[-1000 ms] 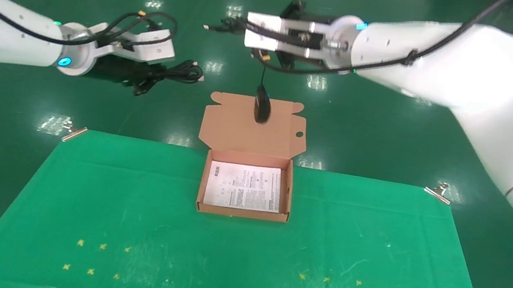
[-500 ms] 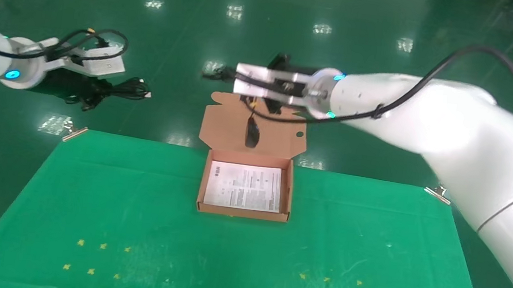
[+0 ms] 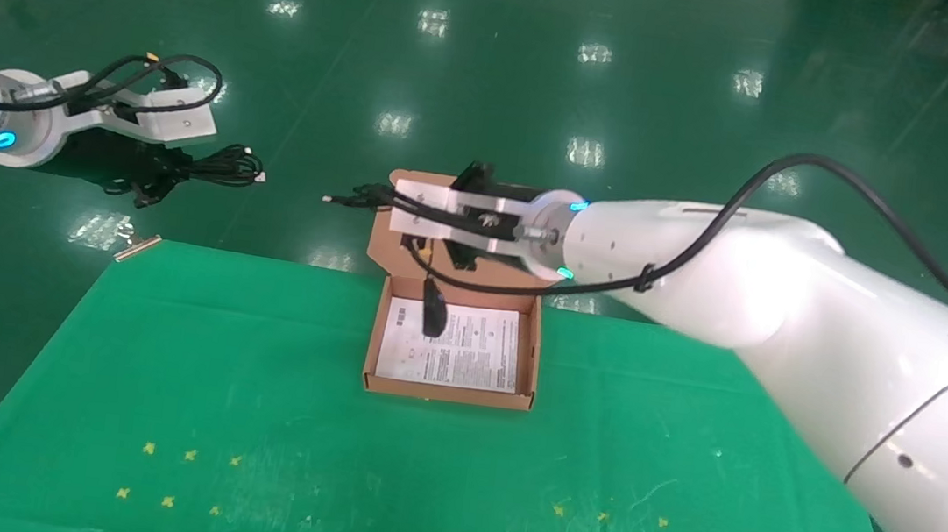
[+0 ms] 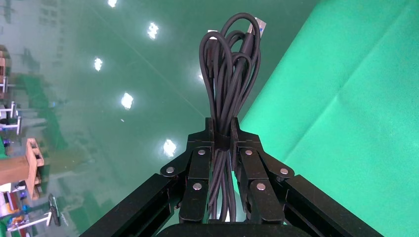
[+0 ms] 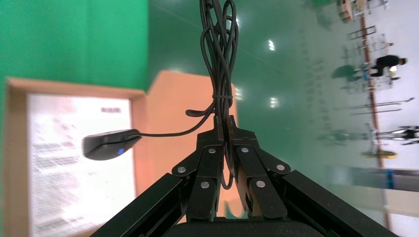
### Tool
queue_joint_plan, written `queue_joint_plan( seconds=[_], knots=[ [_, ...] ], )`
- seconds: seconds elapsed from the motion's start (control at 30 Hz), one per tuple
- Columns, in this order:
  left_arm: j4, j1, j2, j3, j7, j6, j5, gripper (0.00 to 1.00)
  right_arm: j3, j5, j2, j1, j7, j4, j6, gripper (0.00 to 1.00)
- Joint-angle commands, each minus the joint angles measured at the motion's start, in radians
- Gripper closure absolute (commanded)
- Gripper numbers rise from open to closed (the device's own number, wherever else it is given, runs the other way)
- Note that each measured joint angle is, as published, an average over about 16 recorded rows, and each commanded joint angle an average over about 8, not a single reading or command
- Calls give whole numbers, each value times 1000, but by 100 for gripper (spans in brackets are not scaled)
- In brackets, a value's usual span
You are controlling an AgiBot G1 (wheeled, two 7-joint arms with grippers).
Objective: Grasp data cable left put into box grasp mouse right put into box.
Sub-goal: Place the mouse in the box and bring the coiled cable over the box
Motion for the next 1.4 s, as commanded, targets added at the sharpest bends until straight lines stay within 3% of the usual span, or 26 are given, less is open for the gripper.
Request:
queue_joint_plan(
  seconds=[0.03,0.47,1.17,1.2,1.4],
  knots=[
    [-12,3,-3,1,-9,3,3,100,-21,13,0,-7,18,17,5,100],
    [-49,14,-14,3,-36,11,14,100,-115,41,1,-65,144,-81,22,100],
    [-65,19,-18,4,-48,14,18,100,-184,89,-5,-128,176,-88,88,100],
    [-66,19,-18,4,-49,14,19,100,-187,91,-5,-128,175,-87,89,94],
    [-67,19,-19,4,-49,15,18,100,-196,99,-5,-130,179,-89,96,19]
  ],
)
